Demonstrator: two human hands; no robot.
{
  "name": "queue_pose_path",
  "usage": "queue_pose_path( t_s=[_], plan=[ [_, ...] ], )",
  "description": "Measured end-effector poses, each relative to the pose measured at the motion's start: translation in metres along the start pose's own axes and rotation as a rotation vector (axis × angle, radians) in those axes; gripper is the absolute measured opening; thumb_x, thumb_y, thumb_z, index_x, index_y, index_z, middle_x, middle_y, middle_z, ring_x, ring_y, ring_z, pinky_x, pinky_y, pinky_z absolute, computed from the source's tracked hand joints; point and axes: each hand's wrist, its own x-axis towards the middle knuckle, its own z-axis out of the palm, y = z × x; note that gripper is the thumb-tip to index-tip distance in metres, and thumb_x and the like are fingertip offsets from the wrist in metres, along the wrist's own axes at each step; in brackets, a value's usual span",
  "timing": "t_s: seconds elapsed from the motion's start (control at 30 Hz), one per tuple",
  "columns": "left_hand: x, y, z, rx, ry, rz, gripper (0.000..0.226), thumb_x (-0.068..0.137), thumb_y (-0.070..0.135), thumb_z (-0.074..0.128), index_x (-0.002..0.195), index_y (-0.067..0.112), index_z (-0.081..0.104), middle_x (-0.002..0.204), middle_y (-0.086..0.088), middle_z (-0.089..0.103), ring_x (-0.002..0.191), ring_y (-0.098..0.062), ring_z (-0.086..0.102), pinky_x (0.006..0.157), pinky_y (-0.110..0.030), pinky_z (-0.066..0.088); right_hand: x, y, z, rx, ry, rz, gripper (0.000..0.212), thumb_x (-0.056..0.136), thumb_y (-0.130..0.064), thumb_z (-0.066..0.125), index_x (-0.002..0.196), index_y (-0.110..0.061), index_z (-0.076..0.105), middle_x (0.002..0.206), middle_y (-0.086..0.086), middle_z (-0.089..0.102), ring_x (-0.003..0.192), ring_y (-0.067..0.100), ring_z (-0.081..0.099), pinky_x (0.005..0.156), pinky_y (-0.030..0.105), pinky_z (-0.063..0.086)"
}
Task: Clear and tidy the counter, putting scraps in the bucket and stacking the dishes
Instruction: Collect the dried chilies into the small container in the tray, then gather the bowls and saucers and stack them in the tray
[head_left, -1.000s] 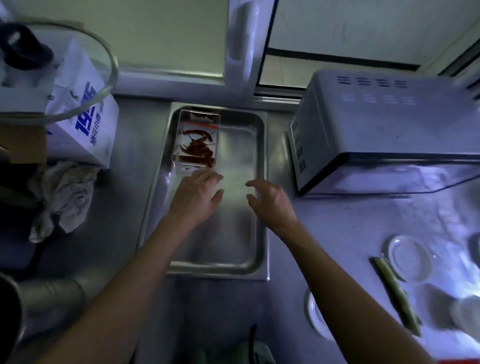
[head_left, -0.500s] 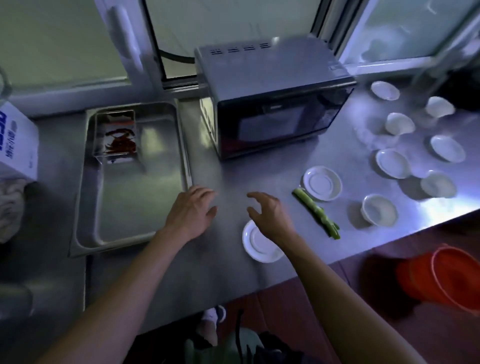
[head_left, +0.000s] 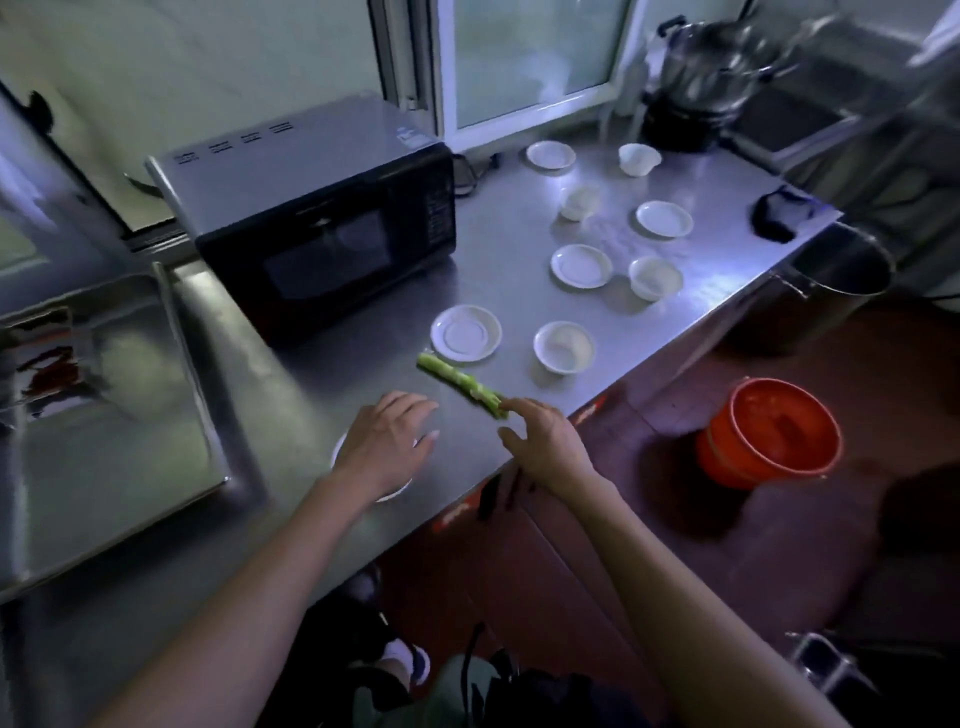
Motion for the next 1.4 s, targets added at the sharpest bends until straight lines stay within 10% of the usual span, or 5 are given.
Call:
queue_pose_path(
  t_s=[1.03, 1.4],
  plan=[
    [0.277, 0.133, 0.13, 0.132, -0.457, 0.176, 0.098, 0.082, 0.062, 0.058, 0.153, 0.035, -0.004, 0.163, -0.004, -0.014, 0.149, -0.034, -0.014, 0.111, -0.064, 0.019, 0.103, 0.177, -0.1, -0.019, 0.034, 0.394, 0.034, 0.09, -0.019, 0.063, 0.125, -0.019, 0.067, 0.129, -0.001, 0.066, 0.119, 0.025, 0.058, 0.098, 0.042, 0.048],
    [0.314, 0.173, 0.122, 0.112, -0.465, -0.059, 0.093, 0.079, 0.057, 0.064, 0.153, 0.038, 0.012, 0.16, -0.004, 0.007, 0.146, -0.031, 0.007, 0.106, -0.057, 0.031, 0.162, 0.253, -0.138, 0.021, -0.116, 0.263, 0.037, 0.092, -0.024, 0.058, 0.129, -0.024, 0.062, 0.135, -0.005, 0.062, 0.118, 0.02, 0.058, 0.1, 0.041, 0.047]
  ],
)
